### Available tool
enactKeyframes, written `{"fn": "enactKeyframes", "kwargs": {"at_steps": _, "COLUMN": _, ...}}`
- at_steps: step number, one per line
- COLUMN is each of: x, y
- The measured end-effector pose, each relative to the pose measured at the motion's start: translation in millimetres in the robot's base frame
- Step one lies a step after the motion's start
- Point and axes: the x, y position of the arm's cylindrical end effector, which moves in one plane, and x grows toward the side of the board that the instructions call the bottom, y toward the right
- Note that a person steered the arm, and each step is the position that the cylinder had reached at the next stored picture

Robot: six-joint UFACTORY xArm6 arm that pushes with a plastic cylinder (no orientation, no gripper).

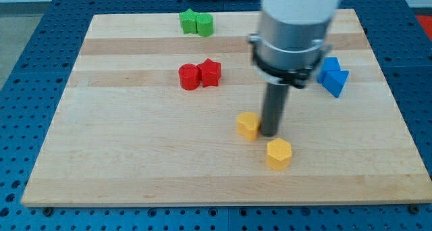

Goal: Push the yellow heart into the red blocks

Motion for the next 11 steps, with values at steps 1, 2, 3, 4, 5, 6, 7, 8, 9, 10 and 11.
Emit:
{"fn": "enactKeyframes", "kwargs": {"at_steps": 1, "x": -21.1, "y": -60.3}}
{"fn": "enactKeyframes", "kwargs": {"at_steps": 2, "x": -37.3, "y": -101.6}}
{"fn": "enactKeyframes", "kwargs": {"at_steps": 3, "x": -32.5, "y": -81.9}}
{"fn": "enactKeyframes", "kwargs": {"at_steps": 4, "x": -5.9, "y": -54.9}}
{"fn": "enactKeyframes", "kwargs": {"at_steps": 5, "x": 28.8, "y": -57.0}}
{"fn": "enactKeyframes", "kwargs": {"at_steps": 6, "x": 35.5, "y": -99.6}}
{"fn": "enactKeyframes", "kwargs": {"at_steps": 7, "x": 15.9, "y": -130.0}}
{"fn": "enactKeyframes", "kwargs": {"at_steps": 8, "x": -18.9, "y": -126.6}}
{"fn": "enactKeyframes", "kwargs": {"at_steps": 9, "x": -46.2, "y": -101.8}}
{"fn": "enactKeyframes", "kwargs": {"at_steps": 10, "x": -46.1, "y": -98.7}}
{"fn": "enactKeyframes", "kwargs": {"at_steps": 11, "x": -37.5, "y": -101.7}}
